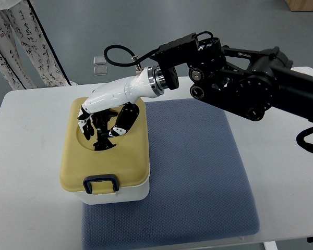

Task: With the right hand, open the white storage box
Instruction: 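Close the right hand fingers around the black handle on the yellow lid, then lift the yellow lid off the box and carry it away from the box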

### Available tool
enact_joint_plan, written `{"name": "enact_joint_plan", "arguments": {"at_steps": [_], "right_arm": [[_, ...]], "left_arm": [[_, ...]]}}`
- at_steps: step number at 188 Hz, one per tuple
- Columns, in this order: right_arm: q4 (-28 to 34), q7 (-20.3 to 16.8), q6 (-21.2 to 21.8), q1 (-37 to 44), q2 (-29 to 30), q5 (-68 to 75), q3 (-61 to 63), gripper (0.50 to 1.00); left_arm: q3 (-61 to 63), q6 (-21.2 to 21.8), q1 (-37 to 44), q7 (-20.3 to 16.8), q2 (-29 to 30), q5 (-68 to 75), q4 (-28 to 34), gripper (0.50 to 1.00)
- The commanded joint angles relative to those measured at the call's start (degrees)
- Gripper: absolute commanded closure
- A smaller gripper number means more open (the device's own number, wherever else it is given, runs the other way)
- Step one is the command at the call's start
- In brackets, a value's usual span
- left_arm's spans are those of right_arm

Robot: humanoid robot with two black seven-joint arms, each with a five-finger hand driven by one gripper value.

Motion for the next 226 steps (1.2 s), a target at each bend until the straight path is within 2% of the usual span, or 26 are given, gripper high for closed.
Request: {"name": "enact_joint_plan", "arguments": {"at_steps": [1, 10, 25, 63, 90, 111, 124, 136, 226], "right_arm": [[-0.2, 0.0, 0.0, -0.1, 0.0, -0.2, 0.0, 0.918], [-0.5, 0.0, 0.0, -0.2, 0.0, -0.2, 0.0, 0.895], [-1.3, 0.0, 0.0, -0.4, 0.0, -0.1, 0.0, 0.822], [-1.4, 0.0, 0.2, -0.4, 0.0, -0.1, 0.0, 0.818], [-1.4, 0.1, 0.3, -0.4, 0.0, -0.1, 0.1, 0.854], [-1.3, 0.2, 0.5, -0.4, 0.0, -0.1, 0.0, 0.908], [-1.3, 0.3, 0.5, -0.4, 0.0, -0.1, 0.0, 0.969], [-1.3, 0.3, 0.6, -0.4, 0.0, -0.2, 0.0, 1.000], [-1.1, 0.8, 0.7, 0.0, 0.3, 1.0, 4.9, 1.000]], "left_arm": [[0.0, 0.0, 0.0, -0.1, 0.0, 0.1, 0.0, 0.500], [0.0, 0.0, 0.0, -0.1, 0.0, 0.1, 0.0, 0.500], [0.0, 0.0, 0.0, -0.1, 0.0, 0.0, 0.0, 0.500], [0.0, 0.0, 0.0, 0.0, 0.0, 0.0, 0.0, 0.500], [0.0, 0.0, 0.0, 0.0, 0.0, 0.0, 0.0, 0.500], [0.0, 0.0, 0.0, 0.0, 0.0, 0.1, 0.0, 0.500], [0.0, 0.0, 0.0, -0.1, 0.0, 0.1, 0.0, 0.500], [0.0, 0.0, 0.0, -0.1, 0.0, 0.0, 0.0, 0.500], [0.0, 0.0, 0.0, 0.0, 0.0, 0.0, 0.0, 0.500]]}}
